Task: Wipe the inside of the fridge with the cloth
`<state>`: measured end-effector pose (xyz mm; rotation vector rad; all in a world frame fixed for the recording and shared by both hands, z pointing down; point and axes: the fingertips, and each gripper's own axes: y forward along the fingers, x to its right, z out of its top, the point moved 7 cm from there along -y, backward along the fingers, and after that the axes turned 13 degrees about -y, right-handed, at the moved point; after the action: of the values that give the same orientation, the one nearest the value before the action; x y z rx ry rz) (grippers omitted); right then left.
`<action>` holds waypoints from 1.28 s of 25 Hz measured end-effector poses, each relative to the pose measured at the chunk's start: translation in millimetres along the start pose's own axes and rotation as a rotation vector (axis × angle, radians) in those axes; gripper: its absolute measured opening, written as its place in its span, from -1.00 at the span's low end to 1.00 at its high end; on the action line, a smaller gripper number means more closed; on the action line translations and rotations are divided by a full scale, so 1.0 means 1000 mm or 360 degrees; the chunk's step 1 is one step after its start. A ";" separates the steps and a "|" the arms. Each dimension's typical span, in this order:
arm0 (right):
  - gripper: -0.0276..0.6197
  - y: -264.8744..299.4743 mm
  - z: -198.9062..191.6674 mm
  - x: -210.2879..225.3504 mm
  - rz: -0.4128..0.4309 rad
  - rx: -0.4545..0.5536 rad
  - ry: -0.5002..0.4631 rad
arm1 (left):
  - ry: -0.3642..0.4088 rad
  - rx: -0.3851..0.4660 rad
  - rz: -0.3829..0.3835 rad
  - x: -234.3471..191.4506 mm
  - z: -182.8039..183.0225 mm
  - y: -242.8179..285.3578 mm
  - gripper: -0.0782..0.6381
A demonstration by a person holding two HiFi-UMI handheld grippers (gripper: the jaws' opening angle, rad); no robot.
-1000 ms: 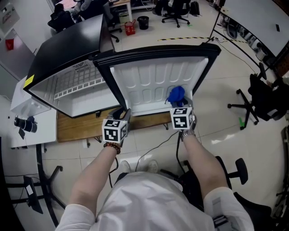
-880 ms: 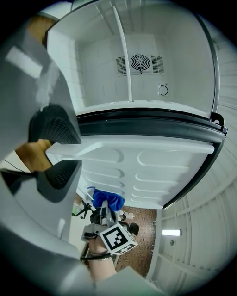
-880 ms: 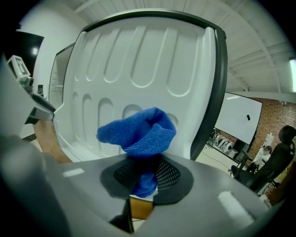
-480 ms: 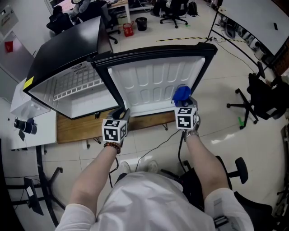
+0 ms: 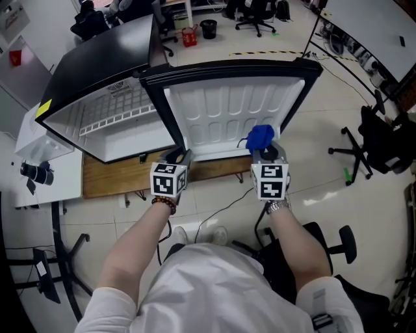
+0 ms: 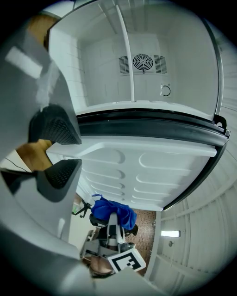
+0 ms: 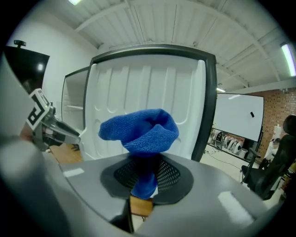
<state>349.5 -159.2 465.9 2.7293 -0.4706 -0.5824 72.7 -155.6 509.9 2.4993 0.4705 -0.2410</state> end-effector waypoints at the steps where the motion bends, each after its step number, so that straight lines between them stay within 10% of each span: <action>1: -0.71 -0.004 0.002 -0.010 0.0045 0.0008 -0.0007 | -0.0002 -0.0004 -0.0002 -0.001 0.000 0.001 -0.49; 12: -0.71 0.021 -0.005 -0.136 0.0502 -0.0031 -0.0145 | -0.0021 -0.0063 -0.0042 -0.003 0.004 0.006 -0.50; 32: -0.71 0.104 -0.011 -0.180 0.0565 -0.0020 -0.0158 | -0.0036 -0.0120 -0.0135 -0.009 0.005 0.008 -0.48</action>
<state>172.9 -182.2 573.2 2.5250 -0.9462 -0.6211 67.7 -167.3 512.2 2.4038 0.5664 -0.2796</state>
